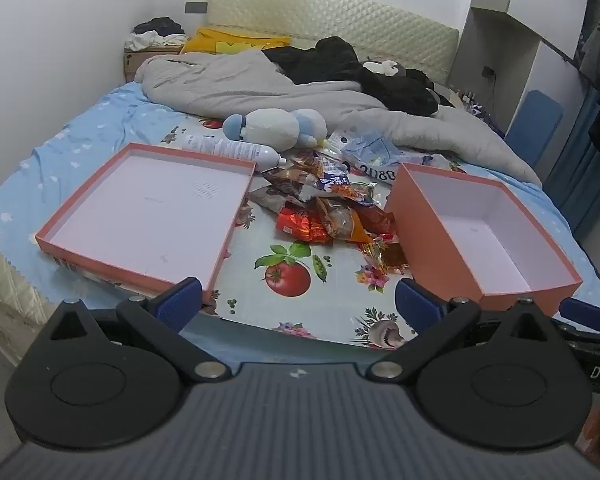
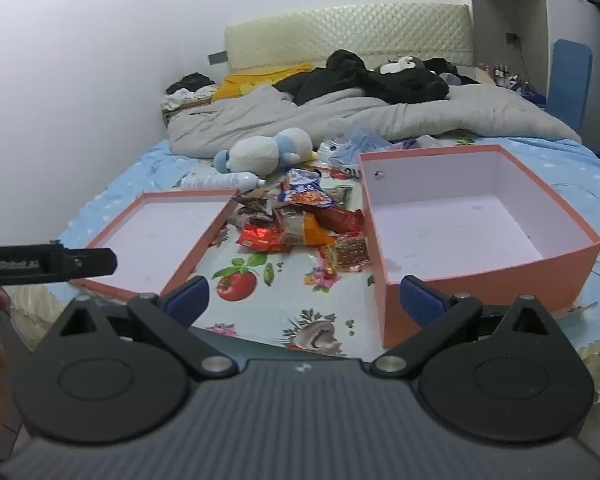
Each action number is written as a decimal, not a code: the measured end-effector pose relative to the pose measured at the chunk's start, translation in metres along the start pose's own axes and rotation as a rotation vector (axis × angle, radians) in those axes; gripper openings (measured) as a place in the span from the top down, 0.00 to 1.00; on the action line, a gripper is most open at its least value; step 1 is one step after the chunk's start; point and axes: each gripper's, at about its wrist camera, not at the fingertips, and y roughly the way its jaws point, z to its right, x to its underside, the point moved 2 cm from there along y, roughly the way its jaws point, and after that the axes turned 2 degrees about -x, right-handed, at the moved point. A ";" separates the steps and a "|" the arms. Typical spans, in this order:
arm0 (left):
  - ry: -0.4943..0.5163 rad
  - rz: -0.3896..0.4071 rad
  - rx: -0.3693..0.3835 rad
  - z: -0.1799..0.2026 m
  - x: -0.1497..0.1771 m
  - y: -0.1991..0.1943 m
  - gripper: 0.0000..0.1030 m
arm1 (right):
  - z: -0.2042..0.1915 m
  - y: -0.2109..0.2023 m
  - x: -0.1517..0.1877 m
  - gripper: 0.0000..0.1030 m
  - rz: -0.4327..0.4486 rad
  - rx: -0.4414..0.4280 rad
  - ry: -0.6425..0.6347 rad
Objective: Organize snacks
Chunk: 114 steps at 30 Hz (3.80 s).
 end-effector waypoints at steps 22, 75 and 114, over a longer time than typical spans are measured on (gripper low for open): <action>0.019 0.025 0.029 0.003 0.000 -0.013 0.00 | -0.008 -0.006 0.004 0.00 -0.036 0.003 -0.044; 0.028 0.026 0.025 0.010 0.004 -0.014 0.00 | -0.003 -0.011 0.005 0.00 -0.028 0.010 -0.015; 0.065 -0.063 0.136 0.005 -0.009 0.116 0.01 | -0.026 0.088 0.037 0.34 -0.032 0.033 -0.273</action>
